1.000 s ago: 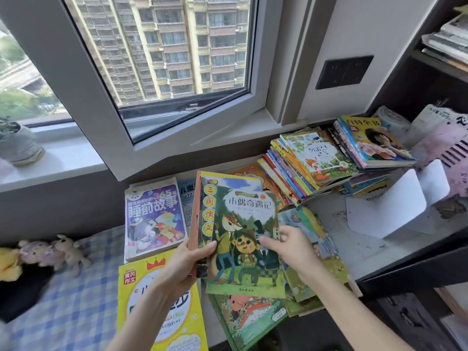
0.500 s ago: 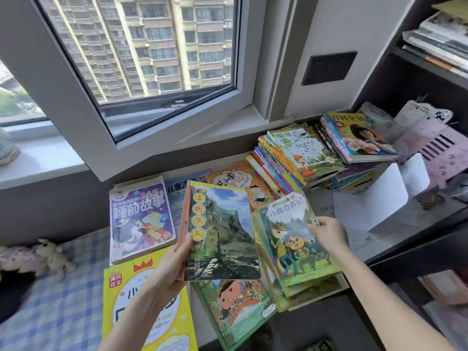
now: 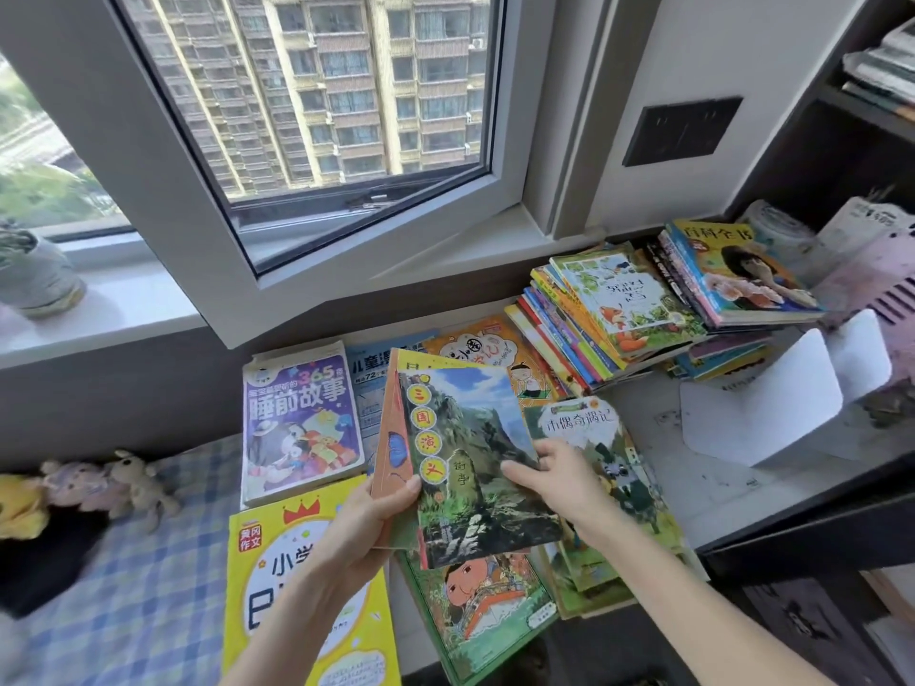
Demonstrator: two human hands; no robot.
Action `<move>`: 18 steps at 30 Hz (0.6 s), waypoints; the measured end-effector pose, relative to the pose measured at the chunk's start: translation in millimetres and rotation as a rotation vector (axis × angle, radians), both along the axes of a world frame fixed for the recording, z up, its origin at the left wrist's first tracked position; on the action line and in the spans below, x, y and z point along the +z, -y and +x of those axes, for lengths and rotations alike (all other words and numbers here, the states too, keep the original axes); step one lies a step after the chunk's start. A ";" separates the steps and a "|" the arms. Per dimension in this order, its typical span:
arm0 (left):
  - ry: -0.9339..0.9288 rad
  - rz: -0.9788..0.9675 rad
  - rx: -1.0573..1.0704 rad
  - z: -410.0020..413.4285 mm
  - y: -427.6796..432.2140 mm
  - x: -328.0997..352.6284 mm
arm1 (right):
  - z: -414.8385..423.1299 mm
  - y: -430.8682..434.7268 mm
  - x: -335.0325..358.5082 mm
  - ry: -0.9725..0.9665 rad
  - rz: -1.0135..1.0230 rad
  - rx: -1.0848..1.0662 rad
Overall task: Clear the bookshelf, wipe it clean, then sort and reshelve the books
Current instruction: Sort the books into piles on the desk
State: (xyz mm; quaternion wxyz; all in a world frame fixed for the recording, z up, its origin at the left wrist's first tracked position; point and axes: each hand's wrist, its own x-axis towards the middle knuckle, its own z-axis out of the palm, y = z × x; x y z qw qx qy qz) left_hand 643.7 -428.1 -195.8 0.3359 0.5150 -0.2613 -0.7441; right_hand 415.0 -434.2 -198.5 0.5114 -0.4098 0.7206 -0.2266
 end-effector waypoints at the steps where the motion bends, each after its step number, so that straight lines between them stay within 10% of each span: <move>1: 0.016 -0.013 -0.021 0.1 -0.6 1.4 | -0.5 -2.8 -2.3 -0.044 -0.023 -0.021; 8: 0.023 0.021 -0.002 6.2 3.1 -4.0 | -54.6 -21.9 -3.7 -0.090 -0.241 -0.501; 18: 0.005 -0.069 0.058 26.7 24.2 1.3 | -114.0 -48.4 -13.6 -0.299 -0.292 -0.636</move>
